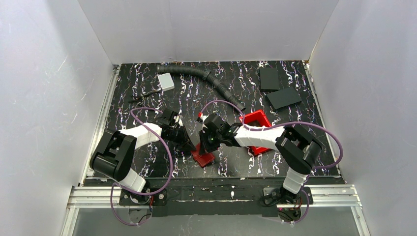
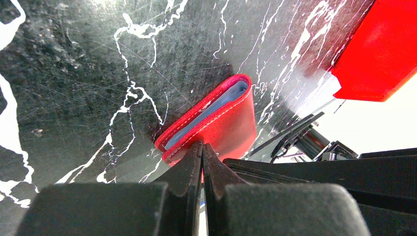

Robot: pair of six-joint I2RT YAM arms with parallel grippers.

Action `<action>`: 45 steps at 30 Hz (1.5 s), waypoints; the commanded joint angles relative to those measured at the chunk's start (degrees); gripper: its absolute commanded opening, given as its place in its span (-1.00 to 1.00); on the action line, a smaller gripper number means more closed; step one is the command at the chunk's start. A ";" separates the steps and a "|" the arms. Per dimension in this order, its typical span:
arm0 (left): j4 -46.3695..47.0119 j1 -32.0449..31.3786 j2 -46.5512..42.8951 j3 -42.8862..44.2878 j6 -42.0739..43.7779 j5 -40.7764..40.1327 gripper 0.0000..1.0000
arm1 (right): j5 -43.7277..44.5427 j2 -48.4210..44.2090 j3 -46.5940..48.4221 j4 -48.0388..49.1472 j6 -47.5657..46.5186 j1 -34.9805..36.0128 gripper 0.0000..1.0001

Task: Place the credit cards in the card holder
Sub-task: Close the card holder at the center of the board.

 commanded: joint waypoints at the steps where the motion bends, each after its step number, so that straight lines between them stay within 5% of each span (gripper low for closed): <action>1: -3.10 -0.05 0.28 -0.73 1.70 -2.71 -1.00 | 0.33 0.21 1.76 0.80 -1.00 -0.39 -0.97; 28: -2.75 -0.05 0.12 -1.05 1.77 -2.21 -1.00 | 5.32 3.13 0.31 -0.90 -2.10 -2.42 -0.97; 45: -3.47 -0.06 -0.21 -1.48 3.05 -2.10 -1.00 | 5.90 9.83 -9.68 4.43 -1.92 -6.59 -0.97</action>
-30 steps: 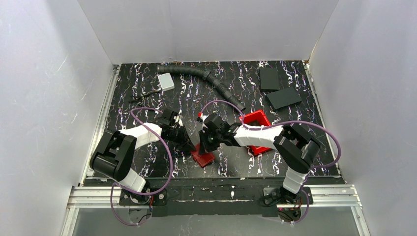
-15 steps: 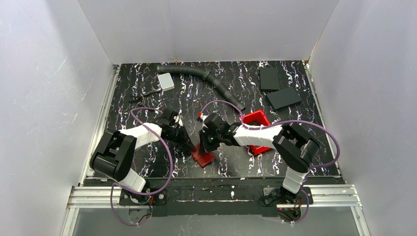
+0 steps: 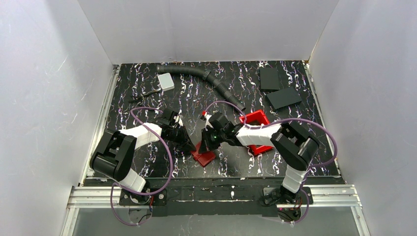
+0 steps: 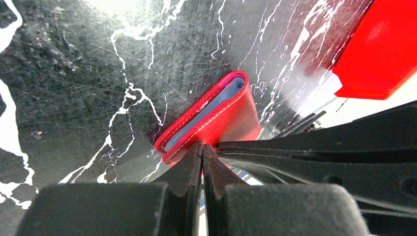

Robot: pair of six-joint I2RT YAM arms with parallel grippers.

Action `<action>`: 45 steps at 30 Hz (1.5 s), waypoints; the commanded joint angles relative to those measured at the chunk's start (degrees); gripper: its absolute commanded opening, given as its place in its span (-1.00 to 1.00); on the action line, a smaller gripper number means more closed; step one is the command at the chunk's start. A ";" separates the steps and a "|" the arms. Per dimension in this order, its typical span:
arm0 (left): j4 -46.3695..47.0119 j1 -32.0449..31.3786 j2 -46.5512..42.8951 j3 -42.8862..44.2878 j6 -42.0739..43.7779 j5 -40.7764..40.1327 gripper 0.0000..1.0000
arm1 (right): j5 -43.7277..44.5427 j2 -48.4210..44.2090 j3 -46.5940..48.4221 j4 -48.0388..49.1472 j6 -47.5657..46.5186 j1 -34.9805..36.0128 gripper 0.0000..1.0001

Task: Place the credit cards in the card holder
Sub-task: Close the card holder at the center of the board.

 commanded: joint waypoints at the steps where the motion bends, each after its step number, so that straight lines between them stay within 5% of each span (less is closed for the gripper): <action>1: -3.73 -0.05 -0.12 -1.45 2.52 -2.16 -1.00 | 10.31 7.31 -6.80 -2.13 -2.76 -3.11 -0.97; 25: -3.28 -0.05 -0.12 -1.85 2.70 -1.51 -1.00 | 11.91 -0.08 -12.47 -5.42 -6.42 -4.83 -0.97; 45: -3.61 -0.06 0.34 -1.41 2.87 -1.56 -1.00 | 0.97 -4.80 -11.57 -0.74 1.11 -2.34 -0.97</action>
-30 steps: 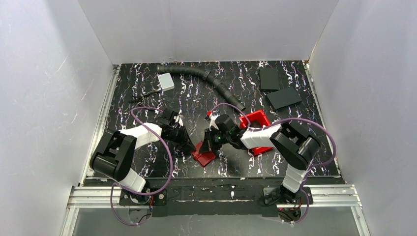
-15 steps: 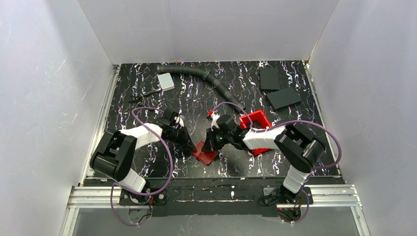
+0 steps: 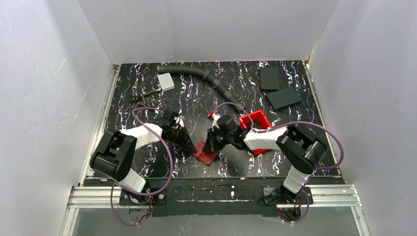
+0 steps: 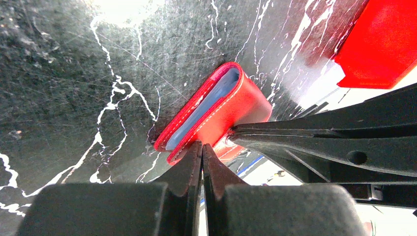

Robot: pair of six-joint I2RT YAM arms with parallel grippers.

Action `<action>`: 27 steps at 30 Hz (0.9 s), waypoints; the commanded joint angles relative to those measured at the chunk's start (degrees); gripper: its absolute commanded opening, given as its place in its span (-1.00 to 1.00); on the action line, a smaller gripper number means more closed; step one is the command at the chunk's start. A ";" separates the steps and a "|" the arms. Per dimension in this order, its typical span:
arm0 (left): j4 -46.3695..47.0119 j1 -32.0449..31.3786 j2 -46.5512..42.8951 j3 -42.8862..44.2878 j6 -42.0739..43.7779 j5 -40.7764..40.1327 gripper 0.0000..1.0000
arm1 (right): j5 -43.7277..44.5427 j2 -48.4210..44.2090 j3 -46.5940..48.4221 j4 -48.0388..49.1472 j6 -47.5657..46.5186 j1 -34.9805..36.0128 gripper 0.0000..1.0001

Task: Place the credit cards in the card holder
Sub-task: Close the card holder at the center of the board.

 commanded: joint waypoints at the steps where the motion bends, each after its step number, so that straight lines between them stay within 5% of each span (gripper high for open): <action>1: -3.50 0.17 0.36 -1.11 1.87 -2.96 -1.00 | 2.07 -0.20 -2.30 -12.44 -1.97 -0.03 -0.97; 18: -3.68 0.13 0.89 -0.37 2.00 -2.51 -1.00 | -0.78 2.80 -2.79 -9.46 -4.13 0.40 -0.97; 27: -3.87 0.17 0.12 -0.82 2.07 -2.81 -1.00 | 10.26 3.68 -6.22 -11.49 -7.77 3.91 -0.97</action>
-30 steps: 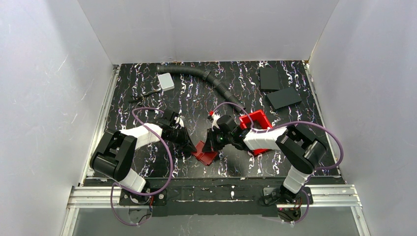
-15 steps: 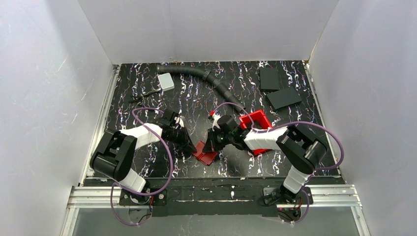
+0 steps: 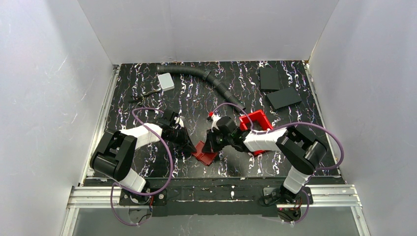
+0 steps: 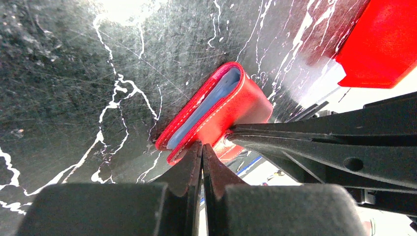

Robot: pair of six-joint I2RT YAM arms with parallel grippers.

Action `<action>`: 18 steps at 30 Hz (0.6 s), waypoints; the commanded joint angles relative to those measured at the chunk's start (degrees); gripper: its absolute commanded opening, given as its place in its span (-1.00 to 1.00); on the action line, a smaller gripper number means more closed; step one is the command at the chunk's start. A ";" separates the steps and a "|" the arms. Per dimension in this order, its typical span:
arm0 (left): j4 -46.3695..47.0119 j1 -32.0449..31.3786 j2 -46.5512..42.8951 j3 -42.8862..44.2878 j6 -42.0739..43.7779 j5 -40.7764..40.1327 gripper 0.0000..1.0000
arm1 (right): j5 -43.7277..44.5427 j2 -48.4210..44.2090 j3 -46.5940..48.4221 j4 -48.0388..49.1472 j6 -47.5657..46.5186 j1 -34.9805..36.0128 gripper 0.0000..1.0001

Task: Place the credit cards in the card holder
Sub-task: Close the card holder at the center of the board.

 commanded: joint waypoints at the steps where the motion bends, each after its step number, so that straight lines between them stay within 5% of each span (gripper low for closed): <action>1: -3.57 0.10 0.20 -0.82 1.90 -2.97 -1.00 | 9.51 3.88 -5.99 -12.22 -6.49 3.14 -0.97; 15: -5.10 0.17 -1.24 0.60 3.82 -2.15 -0.99 | 19.42 -3.48 -7.04 -18.76 -5.76 8.43 -0.97; 18: -6.03 0.17 -4.37 2.43 4.95 -0.40 -0.83 | 19.04 -3.61 -4.21 -19.89 -6.04 8.44 -0.97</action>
